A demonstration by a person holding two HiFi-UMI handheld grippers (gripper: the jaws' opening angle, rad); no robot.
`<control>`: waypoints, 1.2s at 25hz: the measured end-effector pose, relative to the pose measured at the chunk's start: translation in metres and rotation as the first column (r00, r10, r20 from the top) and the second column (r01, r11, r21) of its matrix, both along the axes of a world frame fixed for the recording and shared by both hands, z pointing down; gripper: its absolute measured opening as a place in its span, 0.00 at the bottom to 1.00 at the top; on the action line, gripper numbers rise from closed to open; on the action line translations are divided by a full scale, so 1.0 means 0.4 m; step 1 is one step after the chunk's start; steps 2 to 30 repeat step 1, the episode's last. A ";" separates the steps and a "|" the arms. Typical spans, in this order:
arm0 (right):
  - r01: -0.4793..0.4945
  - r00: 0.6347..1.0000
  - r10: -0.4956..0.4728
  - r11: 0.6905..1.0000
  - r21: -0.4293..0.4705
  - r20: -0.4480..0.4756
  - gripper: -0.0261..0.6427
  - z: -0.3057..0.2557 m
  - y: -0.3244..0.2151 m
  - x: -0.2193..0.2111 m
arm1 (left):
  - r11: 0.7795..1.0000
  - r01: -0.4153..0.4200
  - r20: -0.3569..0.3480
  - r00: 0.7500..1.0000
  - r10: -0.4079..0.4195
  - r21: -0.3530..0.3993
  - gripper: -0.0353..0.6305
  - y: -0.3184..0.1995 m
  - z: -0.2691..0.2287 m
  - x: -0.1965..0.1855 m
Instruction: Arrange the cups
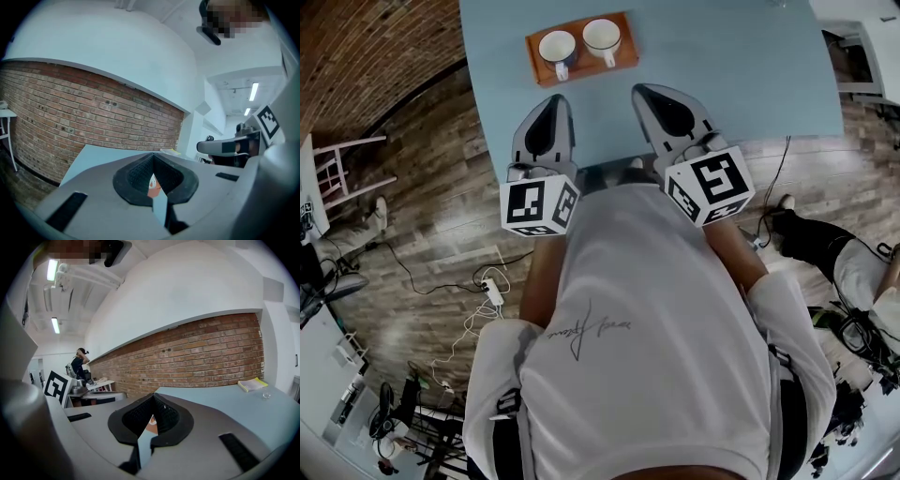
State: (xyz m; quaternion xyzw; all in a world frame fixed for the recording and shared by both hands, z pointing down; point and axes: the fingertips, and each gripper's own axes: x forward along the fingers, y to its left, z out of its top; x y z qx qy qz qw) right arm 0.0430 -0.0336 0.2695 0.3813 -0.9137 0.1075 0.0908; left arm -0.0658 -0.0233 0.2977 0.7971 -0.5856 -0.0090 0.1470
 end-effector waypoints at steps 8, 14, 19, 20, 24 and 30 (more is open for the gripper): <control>-0.001 1.000 0.001 1.000 0.002 -0.002 0.07 -0.001 0.001 0.002 | 1.000 -0.002 0.002 1.000 0.002 -0.001 0.06 0.001 0.000 0.003; -0.001 1.000 0.001 1.000 0.002 -0.002 0.07 -0.001 0.001 0.002 | 1.000 -0.002 0.002 1.000 0.002 -0.001 0.06 0.001 0.000 0.003; -0.001 1.000 0.001 1.000 0.002 -0.002 0.07 -0.001 0.001 0.002 | 1.000 -0.002 0.002 1.000 0.002 -0.001 0.06 0.001 0.000 0.003; -0.001 1.000 0.001 1.000 0.002 -0.002 0.07 -0.001 0.001 0.002 | 1.000 -0.002 0.002 1.000 0.002 -0.001 0.06 0.001 0.000 0.003; -0.001 1.000 0.001 1.000 0.002 -0.002 0.07 -0.001 0.001 0.002 | 1.000 -0.002 0.002 1.000 0.002 -0.001 0.06 0.001 0.000 0.003; -0.001 1.000 0.001 1.000 0.002 -0.002 0.07 -0.001 0.001 0.002 | 1.000 -0.002 0.002 1.000 0.002 -0.001 0.06 0.001 0.000 0.003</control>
